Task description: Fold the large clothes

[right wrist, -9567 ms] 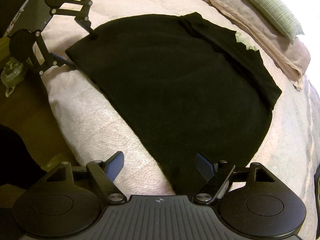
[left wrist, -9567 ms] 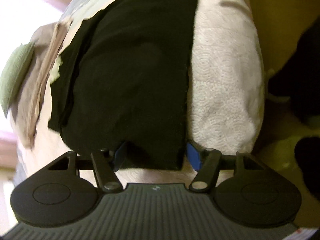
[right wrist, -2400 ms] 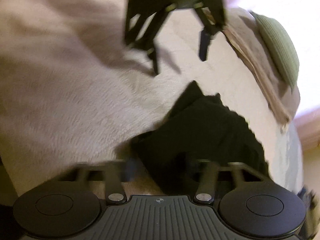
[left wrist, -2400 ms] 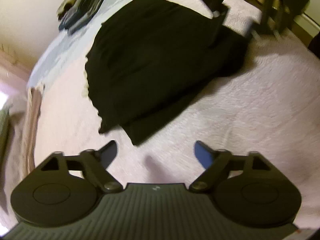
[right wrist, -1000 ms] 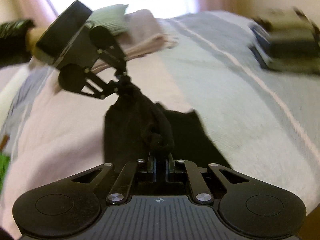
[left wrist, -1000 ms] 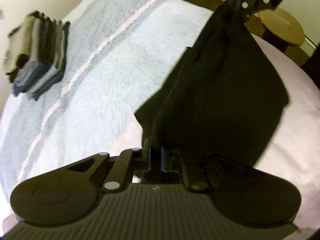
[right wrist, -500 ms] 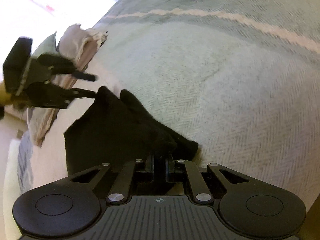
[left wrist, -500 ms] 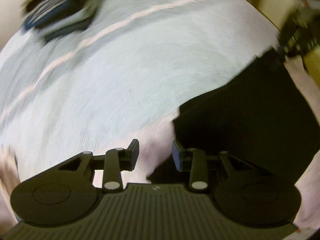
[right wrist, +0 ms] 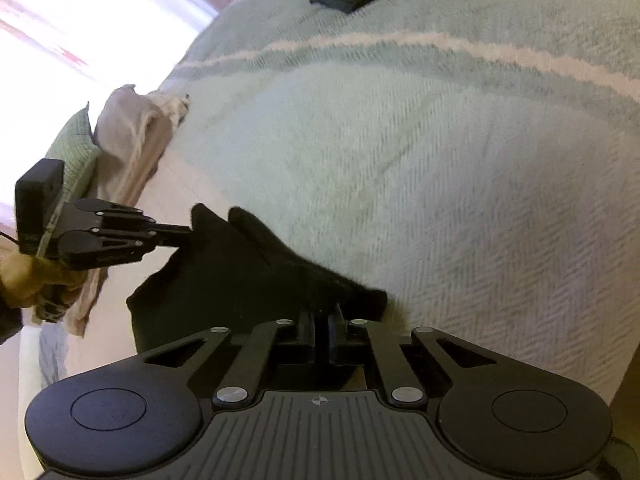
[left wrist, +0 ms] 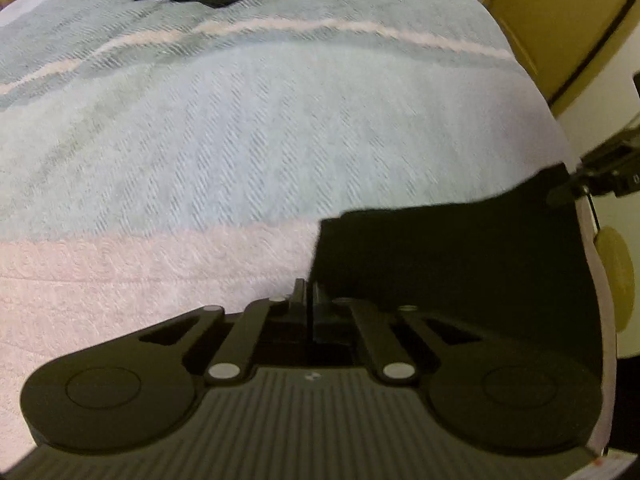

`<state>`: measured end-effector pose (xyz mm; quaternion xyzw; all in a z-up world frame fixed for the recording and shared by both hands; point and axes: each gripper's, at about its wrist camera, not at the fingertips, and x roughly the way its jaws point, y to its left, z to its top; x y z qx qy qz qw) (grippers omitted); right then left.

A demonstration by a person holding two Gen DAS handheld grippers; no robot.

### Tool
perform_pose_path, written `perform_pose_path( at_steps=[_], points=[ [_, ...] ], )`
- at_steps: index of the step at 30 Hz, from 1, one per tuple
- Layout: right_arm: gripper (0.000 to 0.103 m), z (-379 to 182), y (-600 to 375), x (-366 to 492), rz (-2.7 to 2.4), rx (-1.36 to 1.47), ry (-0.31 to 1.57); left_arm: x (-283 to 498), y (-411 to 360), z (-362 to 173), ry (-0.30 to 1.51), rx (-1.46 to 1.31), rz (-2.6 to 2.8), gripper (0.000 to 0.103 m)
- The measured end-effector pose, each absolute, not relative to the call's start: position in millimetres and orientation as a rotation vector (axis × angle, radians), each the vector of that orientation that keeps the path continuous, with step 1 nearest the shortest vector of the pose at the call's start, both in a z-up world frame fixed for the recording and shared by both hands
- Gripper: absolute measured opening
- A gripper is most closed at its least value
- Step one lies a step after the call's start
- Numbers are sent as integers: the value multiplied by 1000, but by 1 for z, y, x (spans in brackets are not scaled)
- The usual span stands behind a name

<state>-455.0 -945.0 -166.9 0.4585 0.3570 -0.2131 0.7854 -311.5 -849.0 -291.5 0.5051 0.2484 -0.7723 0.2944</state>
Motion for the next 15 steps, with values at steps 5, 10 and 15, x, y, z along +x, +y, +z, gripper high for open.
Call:
perform_pose_path(
  at_steps=[5,10,15],
  points=[
    [2,-204,-956,-453,-483,1105,780,-315,-859,-319,654,1397,-1974,0],
    [8,-202,-960,-468,-489,1089,772,-307,-857,-309,649,1359,-1928,0],
    [35,-169,-948,-470,-595,901,826,-285,-838,-275,646,1286,-1880,2]
  ],
)
